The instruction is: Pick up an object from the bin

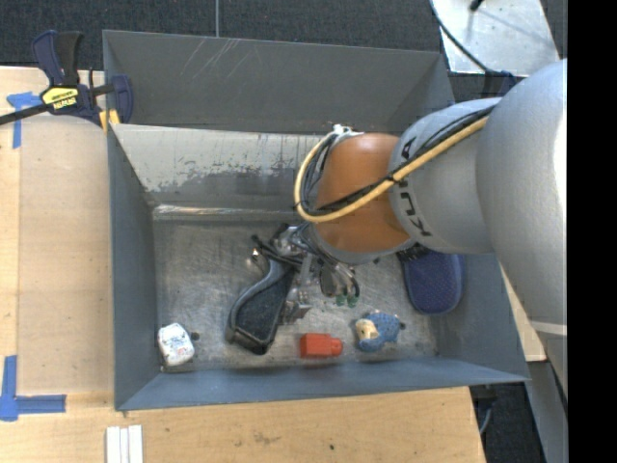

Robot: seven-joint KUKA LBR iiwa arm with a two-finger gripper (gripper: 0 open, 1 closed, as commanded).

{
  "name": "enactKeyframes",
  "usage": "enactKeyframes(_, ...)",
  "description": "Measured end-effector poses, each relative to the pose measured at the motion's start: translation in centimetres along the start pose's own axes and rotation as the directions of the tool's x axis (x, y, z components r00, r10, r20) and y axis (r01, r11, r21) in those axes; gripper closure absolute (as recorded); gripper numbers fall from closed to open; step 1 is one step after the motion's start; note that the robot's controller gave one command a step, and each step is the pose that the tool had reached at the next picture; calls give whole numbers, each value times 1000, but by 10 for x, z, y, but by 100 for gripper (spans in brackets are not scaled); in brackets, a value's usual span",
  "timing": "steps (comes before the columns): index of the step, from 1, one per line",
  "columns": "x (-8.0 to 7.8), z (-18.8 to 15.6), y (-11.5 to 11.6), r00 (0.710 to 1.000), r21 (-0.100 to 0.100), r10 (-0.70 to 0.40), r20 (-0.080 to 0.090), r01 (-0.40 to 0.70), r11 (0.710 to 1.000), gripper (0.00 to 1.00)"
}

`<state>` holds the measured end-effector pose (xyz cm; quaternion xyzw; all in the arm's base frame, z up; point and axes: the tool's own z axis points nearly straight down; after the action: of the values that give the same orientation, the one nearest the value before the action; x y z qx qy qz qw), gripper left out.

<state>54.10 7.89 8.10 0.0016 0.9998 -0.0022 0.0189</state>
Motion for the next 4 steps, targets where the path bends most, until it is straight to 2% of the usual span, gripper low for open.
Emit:
enactKeyframes(1,-34,9,-3,998,-1,52,-46,-52,999,0)
enactKeyframes(2,0,5,23,1000,-3,2,-15,-2,1000,0)
enactKeyframes(3,-6,2,24,1000,-8,4,5,-4,1000,100)
enactKeyframes(4,-70,-94,45,979,-1,200,-27,-200,980,100)
